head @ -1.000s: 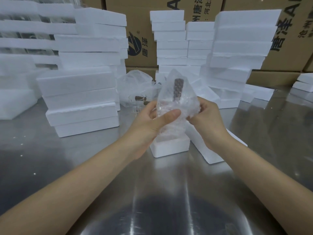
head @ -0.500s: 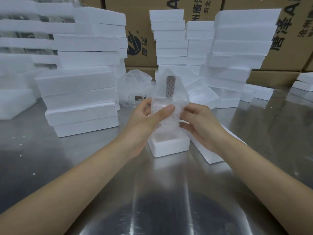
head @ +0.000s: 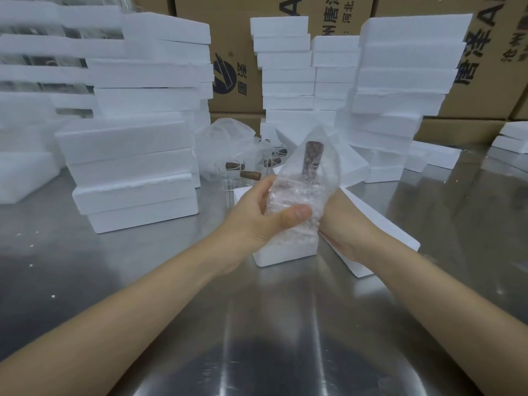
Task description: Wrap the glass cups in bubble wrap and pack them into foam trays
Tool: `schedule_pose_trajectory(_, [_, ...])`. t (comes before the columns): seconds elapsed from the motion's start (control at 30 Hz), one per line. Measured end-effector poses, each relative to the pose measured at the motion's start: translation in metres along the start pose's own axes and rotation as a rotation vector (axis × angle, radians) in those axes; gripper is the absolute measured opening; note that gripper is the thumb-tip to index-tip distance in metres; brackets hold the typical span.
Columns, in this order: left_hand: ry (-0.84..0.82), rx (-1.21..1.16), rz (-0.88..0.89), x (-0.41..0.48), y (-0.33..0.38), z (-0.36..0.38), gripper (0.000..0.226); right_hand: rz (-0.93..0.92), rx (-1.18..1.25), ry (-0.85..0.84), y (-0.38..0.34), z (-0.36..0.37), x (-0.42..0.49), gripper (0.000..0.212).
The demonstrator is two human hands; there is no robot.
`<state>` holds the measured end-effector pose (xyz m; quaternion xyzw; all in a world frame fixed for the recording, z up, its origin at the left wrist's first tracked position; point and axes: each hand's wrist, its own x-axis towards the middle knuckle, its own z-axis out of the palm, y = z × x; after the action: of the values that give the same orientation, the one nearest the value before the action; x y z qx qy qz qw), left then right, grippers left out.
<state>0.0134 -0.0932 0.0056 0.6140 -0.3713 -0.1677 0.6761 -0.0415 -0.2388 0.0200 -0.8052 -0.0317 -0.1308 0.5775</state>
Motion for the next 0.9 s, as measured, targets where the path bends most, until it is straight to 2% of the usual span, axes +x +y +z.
schedule_pose_trajectory(0.07, [0.047,-0.074,0.012,0.001,0.004,0.003,0.070,0.022,0.048,0.030,-0.005,0.000,0.002,0.025])
schedule_pose_trajectory(0.13, [0.169,-0.193,0.055,0.003,0.008,0.005,0.086,0.034,0.309,0.040,-0.013,0.001,0.003,0.037])
schedule_pose_trajectory(0.2, [0.268,-0.251,0.112,0.005,0.012,0.002,0.106,0.047,0.492,-0.013,-0.019,0.003,0.002,0.050])
schedule_pose_trajectory(0.23, [0.292,-0.241,0.127,0.004,0.013,0.001,0.113,0.051,0.487,-0.061,-0.019,0.006,0.000,0.055])
schedule_pose_trajectory(0.33, [0.262,-0.139,0.096,0.003,0.009,0.005,0.121,0.039,0.475,-0.130,-0.013,0.015,-0.003,0.066])
schedule_pose_trajectory(0.43, [0.172,-0.066,0.089,0.003,0.012,0.006,0.118,0.020,0.495,-0.003,-0.010,0.012,-0.002,0.076])
schedule_pose_trajectory(0.47, [0.172,-0.072,0.099,0.004,0.016,0.004,0.118,0.001,0.437,0.052,-0.010,0.010,-0.002,0.078])
schedule_pose_trajectory(0.53, [0.213,-0.164,0.091,0.005,0.022,-0.001,0.113,-0.083,0.150,0.157,-0.009,0.011,-0.003,0.077])
schedule_pose_trajectory(0.6, [0.294,-0.298,0.091,0.004,0.023,-0.003,0.086,-0.202,-0.141,0.208,-0.007,0.020,-0.006,0.077])
schedule_pose_trajectory(0.67, [0.377,-0.428,0.028,0.006,0.018,-0.004,0.049,-0.299,-0.283,0.231,-0.004,0.029,-0.009,0.079])
schedule_pose_trajectory(0.7, [0.387,-0.472,-0.032,0.006,0.016,-0.005,0.041,-0.345,-0.334,0.240,-0.002,0.031,-0.010,0.080])
schedule_pose_trajectory(0.77, [0.369,-0.511,-0.147,0.007,0.013,-0.005,0.038,-0.415,-0.435,0.250,0.001,0.033,-0.012,0.083])
schedule_pose_trajectory(0.83, [0.359,-0.558,-0.175,0.009,0.009,-0.008,0.022,-0.435,-0.490,0.256,0.001,0.035,-0.013,0.085])
schedule_pose_trajectory(0.9, [0.352,-0.666,-0.155,0.012,0.009,-0.006,0.041,-0.451,-0.482,0.253,0.002,0.037,-0.014,0.084])
